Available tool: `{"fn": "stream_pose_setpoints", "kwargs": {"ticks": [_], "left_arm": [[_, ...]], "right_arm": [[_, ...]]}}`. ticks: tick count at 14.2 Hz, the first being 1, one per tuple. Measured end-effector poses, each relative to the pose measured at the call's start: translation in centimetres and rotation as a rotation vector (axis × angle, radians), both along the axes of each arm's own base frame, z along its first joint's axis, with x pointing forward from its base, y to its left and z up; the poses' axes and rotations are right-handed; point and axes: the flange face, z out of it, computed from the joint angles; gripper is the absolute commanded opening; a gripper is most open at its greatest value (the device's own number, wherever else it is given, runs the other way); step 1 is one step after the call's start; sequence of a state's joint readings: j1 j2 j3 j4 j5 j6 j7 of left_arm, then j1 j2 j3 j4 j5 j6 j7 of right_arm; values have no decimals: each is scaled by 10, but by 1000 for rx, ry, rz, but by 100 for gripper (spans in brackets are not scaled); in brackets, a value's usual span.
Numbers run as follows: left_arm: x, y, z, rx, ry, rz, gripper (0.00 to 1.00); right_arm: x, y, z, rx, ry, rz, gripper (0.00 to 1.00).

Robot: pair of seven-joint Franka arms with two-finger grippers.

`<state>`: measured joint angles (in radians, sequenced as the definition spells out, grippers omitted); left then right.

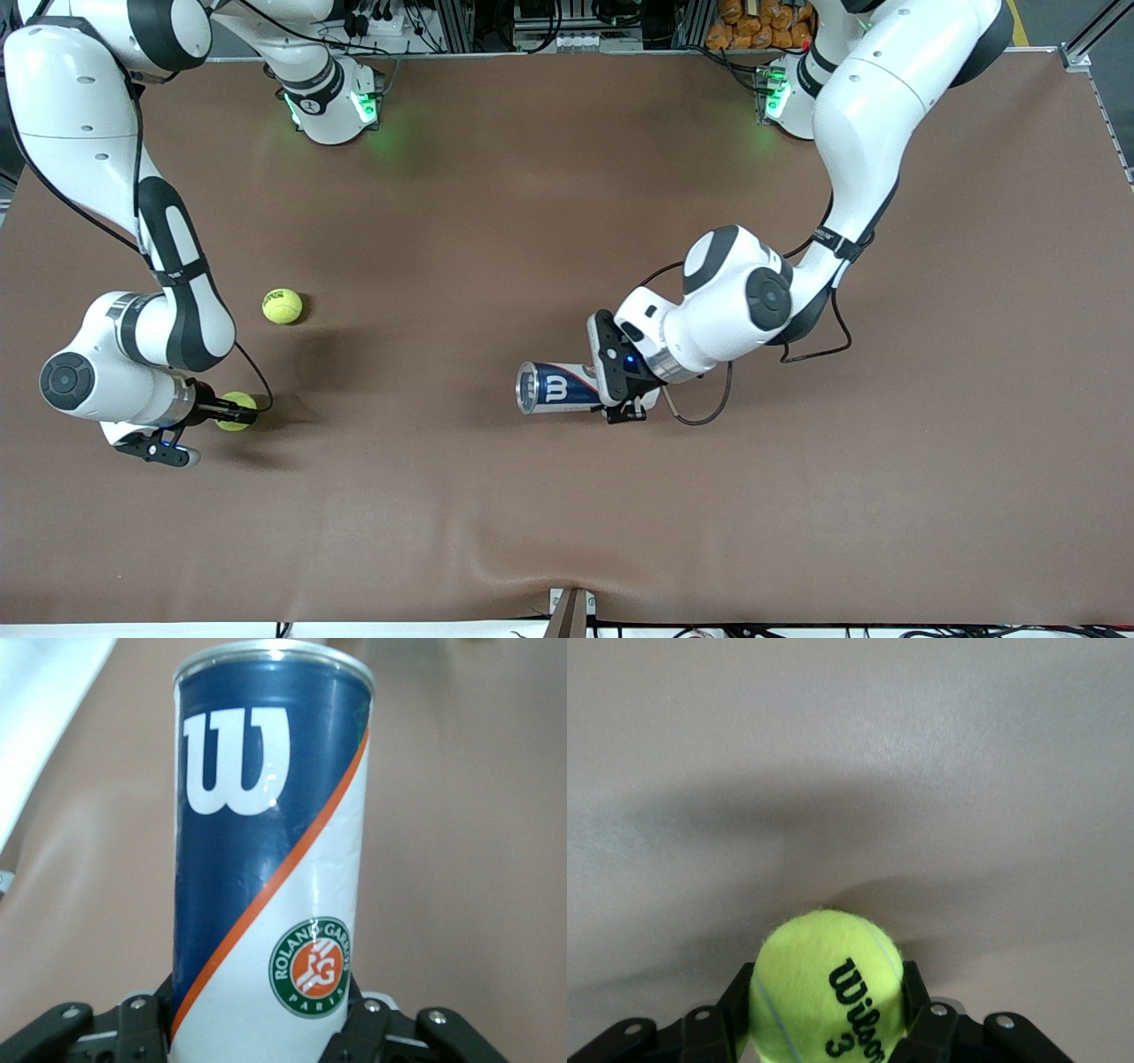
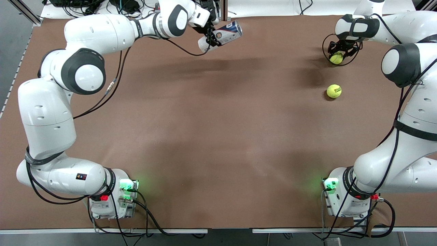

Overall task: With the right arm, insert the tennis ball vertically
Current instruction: 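Lift the can upright with the left gripper while the right gripper lifts the ball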

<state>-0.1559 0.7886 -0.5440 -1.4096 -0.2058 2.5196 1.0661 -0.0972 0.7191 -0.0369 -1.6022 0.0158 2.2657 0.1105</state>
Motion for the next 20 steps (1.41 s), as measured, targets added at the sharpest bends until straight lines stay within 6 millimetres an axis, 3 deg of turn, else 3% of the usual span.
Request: {"fn": "stream_pose_setpoints", "kwargs": {"ticks": [2, 7, 9, 13, 18, 20], "left_arm": [[0, -5, -11, -60, -1, 18, 63], [-4, -11, -36, -254, 24, 21, 62], [-3, -7, -38, -333, 29, 31, 62], [-13, -12, -54, -554, 28, 62, 61], [-28, -28, -98, -769, 42, -6, 61], [-34, -34, -114, -826, 17, -2, 61]], "right_arm": [[5, 0, 18, -1, -18, 1, 68], [13, 9, 97, -1, -101, 13, 68], [12, 23, 108, 6, -97, 20, 68], [10, 73, 119, 15, -65, 21, 68], [-6, 175, 140, 16, -11, 24, 66], [-12, 192, 139, 36, 23, 27, 66]]}}
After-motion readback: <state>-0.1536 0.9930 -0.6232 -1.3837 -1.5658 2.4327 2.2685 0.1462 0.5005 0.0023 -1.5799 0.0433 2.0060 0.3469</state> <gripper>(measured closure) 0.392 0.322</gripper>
